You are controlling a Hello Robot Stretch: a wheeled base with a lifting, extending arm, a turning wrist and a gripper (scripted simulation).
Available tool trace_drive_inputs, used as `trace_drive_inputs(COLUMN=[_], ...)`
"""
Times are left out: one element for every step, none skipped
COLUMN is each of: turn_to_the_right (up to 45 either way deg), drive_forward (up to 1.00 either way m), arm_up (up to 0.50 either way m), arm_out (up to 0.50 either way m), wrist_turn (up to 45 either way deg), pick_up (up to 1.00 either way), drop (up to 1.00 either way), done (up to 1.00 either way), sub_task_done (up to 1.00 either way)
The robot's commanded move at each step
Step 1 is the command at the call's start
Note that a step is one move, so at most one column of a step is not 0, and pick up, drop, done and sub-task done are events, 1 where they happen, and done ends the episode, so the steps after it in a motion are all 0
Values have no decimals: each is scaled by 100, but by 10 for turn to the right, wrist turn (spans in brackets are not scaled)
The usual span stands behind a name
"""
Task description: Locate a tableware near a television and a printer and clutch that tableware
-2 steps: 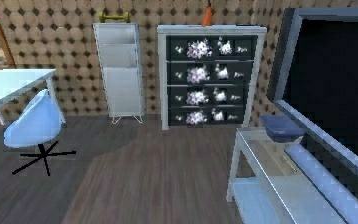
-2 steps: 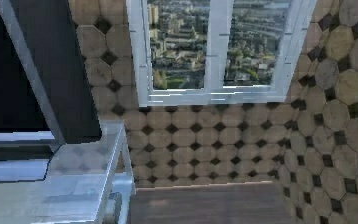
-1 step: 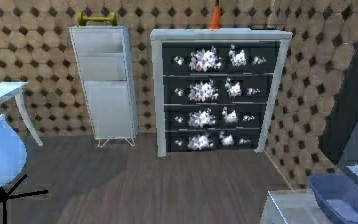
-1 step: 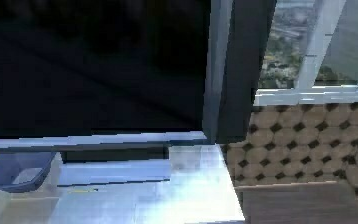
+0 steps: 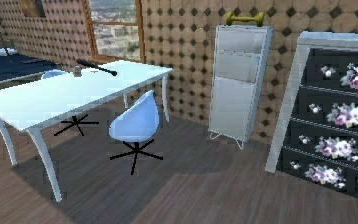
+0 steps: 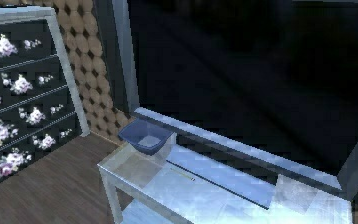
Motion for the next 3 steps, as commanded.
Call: trace_drive_inputs(turn_to_the_right=[0, 0, 0], drive_forward=[0, 0, 0], arm_up=[50, 38, 0], arm_out=[0, 0, 40], wrist_turn=[0, 0, 0], pick_up=[0, 0, 0], drop=[0, 0, 0], done=[0, 0, 0], sub_task_done=[0, 0, 0])
